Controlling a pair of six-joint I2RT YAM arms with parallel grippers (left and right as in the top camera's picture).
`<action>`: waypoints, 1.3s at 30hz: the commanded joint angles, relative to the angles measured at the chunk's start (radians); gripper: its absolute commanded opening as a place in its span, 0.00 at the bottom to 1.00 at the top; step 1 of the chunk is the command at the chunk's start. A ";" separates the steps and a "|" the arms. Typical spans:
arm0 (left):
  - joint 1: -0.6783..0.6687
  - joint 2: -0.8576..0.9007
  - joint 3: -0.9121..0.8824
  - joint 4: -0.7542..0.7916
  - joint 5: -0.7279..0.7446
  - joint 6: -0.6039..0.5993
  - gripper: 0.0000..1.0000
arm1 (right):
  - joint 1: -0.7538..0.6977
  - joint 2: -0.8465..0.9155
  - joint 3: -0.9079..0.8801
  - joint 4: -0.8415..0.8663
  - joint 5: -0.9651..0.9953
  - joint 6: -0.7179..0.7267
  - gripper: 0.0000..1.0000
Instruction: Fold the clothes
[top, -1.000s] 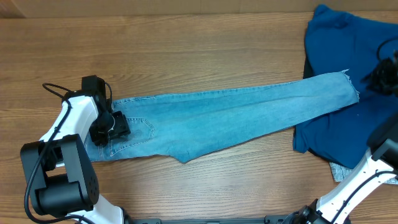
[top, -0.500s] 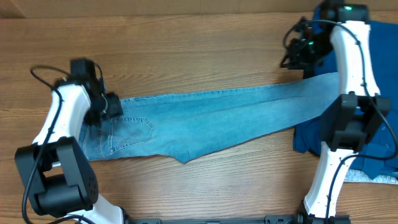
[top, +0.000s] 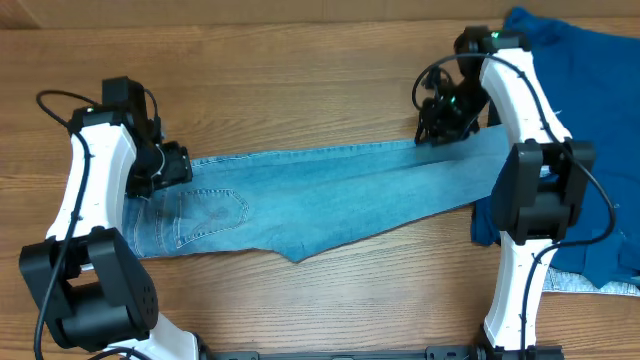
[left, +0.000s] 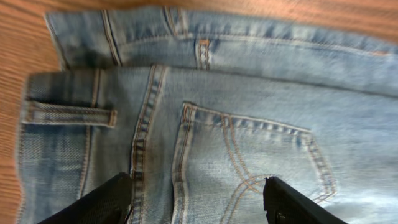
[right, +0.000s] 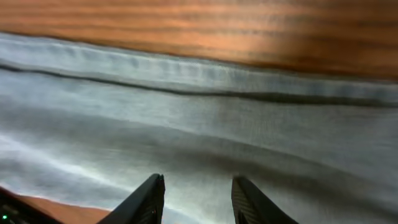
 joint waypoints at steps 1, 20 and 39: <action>0.005 -0.005 -0.030 0.016 -0.063 0.016 0.72 | 0.003 -0.026 -0.100 0.041 0.005 0.003 0.39; 0.008 0.077 -0.030 0.185 0.117 0.806 0.70 | 0.002 -0.026 -0.168 0.093 0.020 0.003 0.41; 0.007 0.221 -0.022 0.198 0.124 0.748 0.24 | 0.002 -0.026 -0.168 0.089 0.020 0.003 0.42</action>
